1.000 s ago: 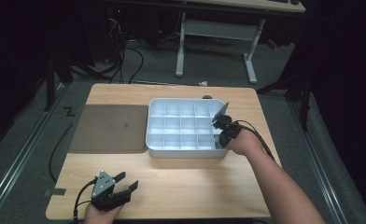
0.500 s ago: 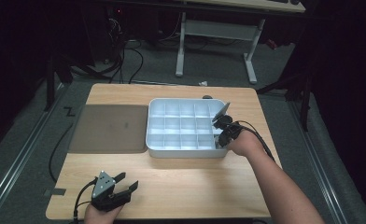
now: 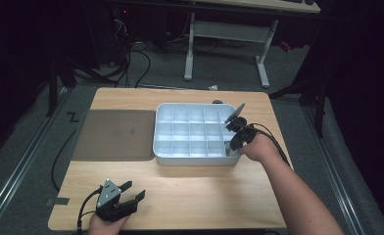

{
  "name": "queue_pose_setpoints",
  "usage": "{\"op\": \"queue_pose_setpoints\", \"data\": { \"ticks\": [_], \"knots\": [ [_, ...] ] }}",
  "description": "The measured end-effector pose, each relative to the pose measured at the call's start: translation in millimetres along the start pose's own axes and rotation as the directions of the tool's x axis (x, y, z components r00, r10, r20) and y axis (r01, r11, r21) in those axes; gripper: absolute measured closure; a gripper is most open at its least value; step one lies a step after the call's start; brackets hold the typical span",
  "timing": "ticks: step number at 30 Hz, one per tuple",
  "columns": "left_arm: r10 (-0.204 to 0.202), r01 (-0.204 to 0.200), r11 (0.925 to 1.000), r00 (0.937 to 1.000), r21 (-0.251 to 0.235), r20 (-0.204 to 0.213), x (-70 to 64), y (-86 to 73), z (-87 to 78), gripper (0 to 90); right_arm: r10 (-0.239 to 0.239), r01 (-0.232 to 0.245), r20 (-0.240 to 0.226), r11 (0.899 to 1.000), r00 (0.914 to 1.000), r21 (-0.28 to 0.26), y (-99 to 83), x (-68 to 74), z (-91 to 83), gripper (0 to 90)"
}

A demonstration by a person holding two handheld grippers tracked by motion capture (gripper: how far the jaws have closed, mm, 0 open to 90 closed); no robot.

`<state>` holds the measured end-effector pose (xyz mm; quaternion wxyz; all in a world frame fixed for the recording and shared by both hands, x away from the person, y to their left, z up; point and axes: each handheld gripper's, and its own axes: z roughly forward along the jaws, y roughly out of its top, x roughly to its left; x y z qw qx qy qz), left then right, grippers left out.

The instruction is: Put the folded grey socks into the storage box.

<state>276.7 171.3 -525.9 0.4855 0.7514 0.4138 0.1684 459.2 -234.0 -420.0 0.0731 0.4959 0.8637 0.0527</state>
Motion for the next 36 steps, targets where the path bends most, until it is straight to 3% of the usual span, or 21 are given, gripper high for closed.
{"op": "queue_pose_setpoints", "data": {
  "ticks": [3,5,18,36],
  "knots": [
    [0.0,0.0,1.0,1.0,0.0,0.0,0.0,-0.1,0.2,38.1,0.011,-0.011,-0.002,1.0,0.9999,0.003,-0.7,0.5,-1.9,77.3],
    [-0.001,0.001,1.0,1.0,0.001,0.001,0.0,-0.2,0.4,38.1,-0.006,0.006,0.001,1.0,1.0,-0.012,-1.3,-1.5,-4.5,77.0],
    [0.002,-0.002,1.0,1.0,0.01,0.004,-0.3,-1.1,2.1,38.0,0.066,-0.065,0.007,0.993,0.9978,-0.103,-27.1,-20.3,-33.1,71.5],
    [0.003,-0.003,0.9999,1.0,0.012,-0.002,-3.6,-4.1,-1.7,38.0,0.132,-0.131,-0.004,0.979,0.9912,-0.158,-70.7,-43.1,-34.6,68.9]
  ]
}}
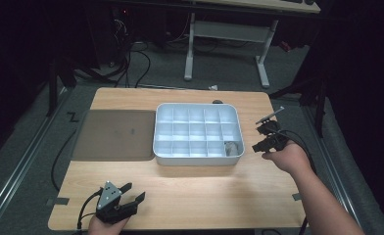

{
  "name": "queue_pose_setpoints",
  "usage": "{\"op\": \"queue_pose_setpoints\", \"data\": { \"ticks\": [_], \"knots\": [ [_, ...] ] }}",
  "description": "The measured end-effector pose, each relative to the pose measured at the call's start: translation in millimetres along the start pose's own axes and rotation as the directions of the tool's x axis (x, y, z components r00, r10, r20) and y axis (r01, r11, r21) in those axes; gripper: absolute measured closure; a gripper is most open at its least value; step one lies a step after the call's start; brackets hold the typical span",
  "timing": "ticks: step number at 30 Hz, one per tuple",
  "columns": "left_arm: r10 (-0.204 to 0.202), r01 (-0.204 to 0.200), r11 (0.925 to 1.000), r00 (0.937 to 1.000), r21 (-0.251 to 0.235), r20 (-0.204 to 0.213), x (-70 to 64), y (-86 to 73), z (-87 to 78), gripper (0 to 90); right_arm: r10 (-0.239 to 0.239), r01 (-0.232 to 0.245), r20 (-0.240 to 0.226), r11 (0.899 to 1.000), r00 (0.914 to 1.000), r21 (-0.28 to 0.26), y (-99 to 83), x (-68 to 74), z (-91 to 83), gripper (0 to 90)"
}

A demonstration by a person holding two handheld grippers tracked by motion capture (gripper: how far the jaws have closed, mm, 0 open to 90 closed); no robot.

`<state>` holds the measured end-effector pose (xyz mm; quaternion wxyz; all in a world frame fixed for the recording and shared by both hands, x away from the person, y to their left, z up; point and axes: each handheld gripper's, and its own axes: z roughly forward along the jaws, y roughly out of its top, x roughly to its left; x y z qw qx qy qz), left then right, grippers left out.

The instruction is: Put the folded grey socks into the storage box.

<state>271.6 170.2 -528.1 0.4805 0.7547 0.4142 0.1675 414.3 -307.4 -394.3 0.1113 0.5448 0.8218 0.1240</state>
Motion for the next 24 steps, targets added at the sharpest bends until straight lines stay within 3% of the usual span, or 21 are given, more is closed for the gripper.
{"op": "queue_pose_setpoints", "data": {
  "ticks": [7,9,10,12,13,14,16,19,21,24],
  "knots": [
    [0.009,-0.009,1.0,1.0,-0.002,0.002,-2.7,0.4,-0.4,37.9,0.008,-0.009,-0.009,0.997,0.9999,-0.071,-25.2,2.8,4.9,61.2],
    [0.009,-0.009,1.0,1.0,0.0,0.002,-2.2,0.2,0.2,37.9,-0.019,0.019,0.009,0.995,0.9998,-0.1,-32.0,8.1,5.4,60.1],
    [0.009,-0.009,1.0,1.0,0.001,0.002,-2.0,0.2,0.4,37.9,-0.008,0.006,-0.017,0.992,0.9998,-0.129,-37.2,10.6,6.3,59.8],
    [0.008,-0.008,1.0,1.0,0.004,0.001,-1.8,0.1,1.0,37.9,-0.031,0.03,0.001,0.991,0.9995,-0.133,-42.9,17.5,8.6,57.2],
    [0.008,-0.008,1.0,1.0,0.003,0.002,-2.0,0.1,1.2,37.9,-0.056,0.06,0.025,0.987,0.9981,-0.147,-46.8,22.3,10.0,56.4],
    [0.008,-0.008,1.0,1.0,0.004,0.003,-2.3,0.2,1.4,37.9,-0.061,0.063,0.021,0.982,0.9979,-0.176,-51.6,25.4,11.8,56.8],
    [0.009,-0.009,1.0,1.0,0.004,0.005,-3.1,0.4,1.6,37.8,-0.031,0.024,-0.031,0.98,0.999,-0.196,-60.6,29.7,18.8,54.9],
    [0.013,-0.013,0.9999,0.9999,0.003,0.007,-4.5,0.7,2.6,37.8,-0.03,0.019,-0.044,0.971,0.9986,-0.239,-72.5,36.9,28.5,51.1],
    [0.015,-0.015,0.9999,0.9998,0.005,0.011,-4.9,0.9,3.4,37.7,-0.02,0.0,-0.072,0.961,0.9972,-0.276,-82.0,41.0,36.1,50.2],
    [0.017,-0.017,0.9998,0.9997,0.004,0.016,-5.2,1.1,4.8,37.7,-0.04,0.018,-0.058,0.941,0.9975,-0.339,-97.1,49.6,45.7,49.8]
  ]
}}
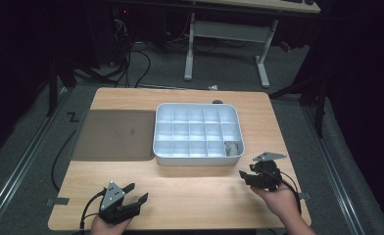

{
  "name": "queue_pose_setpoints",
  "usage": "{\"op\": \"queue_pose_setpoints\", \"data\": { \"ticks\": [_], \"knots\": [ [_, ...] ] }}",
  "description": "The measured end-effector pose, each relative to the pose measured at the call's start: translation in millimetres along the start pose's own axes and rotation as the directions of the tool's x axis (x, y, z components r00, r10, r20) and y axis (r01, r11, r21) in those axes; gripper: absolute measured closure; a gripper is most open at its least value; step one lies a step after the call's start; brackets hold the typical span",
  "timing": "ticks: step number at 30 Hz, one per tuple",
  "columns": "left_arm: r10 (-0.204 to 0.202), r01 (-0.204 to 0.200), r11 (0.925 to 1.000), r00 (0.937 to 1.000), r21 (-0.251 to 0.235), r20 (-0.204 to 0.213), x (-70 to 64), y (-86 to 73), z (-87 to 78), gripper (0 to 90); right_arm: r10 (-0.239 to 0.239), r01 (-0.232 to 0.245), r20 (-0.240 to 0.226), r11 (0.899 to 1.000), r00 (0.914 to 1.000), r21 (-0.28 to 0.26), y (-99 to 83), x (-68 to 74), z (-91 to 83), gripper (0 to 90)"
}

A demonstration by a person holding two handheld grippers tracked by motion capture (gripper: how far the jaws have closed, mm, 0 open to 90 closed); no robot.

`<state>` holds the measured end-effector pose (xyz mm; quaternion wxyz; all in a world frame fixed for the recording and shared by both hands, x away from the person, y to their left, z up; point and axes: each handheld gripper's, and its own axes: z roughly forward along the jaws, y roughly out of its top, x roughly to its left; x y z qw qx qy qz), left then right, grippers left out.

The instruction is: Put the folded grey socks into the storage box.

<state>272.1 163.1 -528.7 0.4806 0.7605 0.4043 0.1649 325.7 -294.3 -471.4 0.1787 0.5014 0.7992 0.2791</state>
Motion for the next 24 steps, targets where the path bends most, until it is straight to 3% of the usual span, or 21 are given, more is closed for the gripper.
{"op": "queue_pose_setpoints", "data": {
  "ticks": [3,6,8,11,13,14,15,16,24],
  "knots": [
    [-0.002,0.002,1.0,1.0,-0.001,0.0,0.3,-0.1,1.6,37.7,-0.007,0.007,0.004,0.997,1.0,-0.072,-17.4,9.2,4.2,48.2],
    [-0.006,0.006,1.0,1.0,0.002,0.006,0.6,0.1,2.8,37.7,0.01,-0.012,-0.012,0.988,0.9999,-0.154,-35.7,22.0,9.0,47.8],
    [-0.004,0.004,1.0,1.0,0.001,0.008,-0.5,0.5,3.5,37.7,0.053,-0.058,-0.032,0.98,0.9981,-0.193,-44.3,27.2,11.0,48.1],
    [-0.002,0.002,1.0,1.0,0.005,0.004,-2.0,0.2,6.2,37.6,0.115,-0.129,-0.071,0.959,0.9909,-0.251,-59.1,36.4,11.6,47.2],
    [-0.013,0.013,0.9999,0.9999,0.008,0.007,-2.8,0.3,7.6,37.5,0.164,-0.179,-0.074,0.931,0.9837,-0.318,-73.0,39.5,8.1,47.5],
    [-0.012,0.012,0.9999,0.9999,0.006,0.007,-3.9,0.2,8.1,37.5,0.147,-0.17,-0.096,0.939,0.9845,-0.301,-75.8,39.6,6.6,46.0],
    [-0.005,0.005,0.9999,1.0,0.01,0.004,-5.3,0.2,8.8,37.5,0.124,-0.141,-0.075,0.944,0.9894,-0.298,-77.7,40.2,4.7,46.2],
    [-0.005,0.005,0.9999,1.0,0.013,0.004,-6.0,0.2,9.2,37.4,0.117,-0.128,-0.051,0.943,0.9917,-0.306,-80.2,38.2,3.3,46.2],
    [0.01,-0.01,0.9999,0.9999,0.004,0.007,-11.6,2.7,9.9,37.3,0.137,-0.151,-0.066,0.938,0.9884,-0.311,-81.4,29.5,3.3,46.0]
  ]
}}
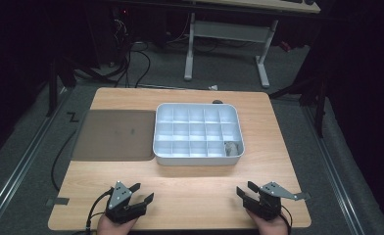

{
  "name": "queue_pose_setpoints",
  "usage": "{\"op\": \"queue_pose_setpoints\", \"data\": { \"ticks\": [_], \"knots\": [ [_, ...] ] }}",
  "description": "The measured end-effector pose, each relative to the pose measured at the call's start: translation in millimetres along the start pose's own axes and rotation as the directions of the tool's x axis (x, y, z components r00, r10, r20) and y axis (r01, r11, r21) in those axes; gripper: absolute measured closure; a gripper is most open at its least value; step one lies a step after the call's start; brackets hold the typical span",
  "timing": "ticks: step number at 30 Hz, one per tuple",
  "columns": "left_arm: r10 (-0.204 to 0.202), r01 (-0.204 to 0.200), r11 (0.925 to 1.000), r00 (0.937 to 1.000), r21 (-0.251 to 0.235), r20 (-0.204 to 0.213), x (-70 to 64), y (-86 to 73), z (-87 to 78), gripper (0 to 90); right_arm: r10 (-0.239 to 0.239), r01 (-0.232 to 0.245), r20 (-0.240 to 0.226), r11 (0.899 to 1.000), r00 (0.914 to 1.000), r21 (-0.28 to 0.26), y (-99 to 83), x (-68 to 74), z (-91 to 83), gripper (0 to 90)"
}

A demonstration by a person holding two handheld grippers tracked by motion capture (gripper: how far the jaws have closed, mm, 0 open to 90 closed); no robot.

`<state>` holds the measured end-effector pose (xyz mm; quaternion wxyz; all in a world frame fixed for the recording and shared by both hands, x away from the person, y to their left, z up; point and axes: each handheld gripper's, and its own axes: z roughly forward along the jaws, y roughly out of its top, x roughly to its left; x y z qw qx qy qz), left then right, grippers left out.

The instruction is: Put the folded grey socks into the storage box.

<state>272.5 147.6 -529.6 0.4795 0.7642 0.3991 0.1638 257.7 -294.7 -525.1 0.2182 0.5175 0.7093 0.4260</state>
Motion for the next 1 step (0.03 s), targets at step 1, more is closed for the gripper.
{"op": "queue_pose_setpoints", "data": {
  "ticks": [1],
  "knots": [
    [0.0,0.0,1.0,1.0,0.0,0.0,0.0,0.0,0.0,37.3,-0.001,0.001,0.0,1.0,1.0,-0.001,0.6,0.3,0.6,45.8]
  ]
}}
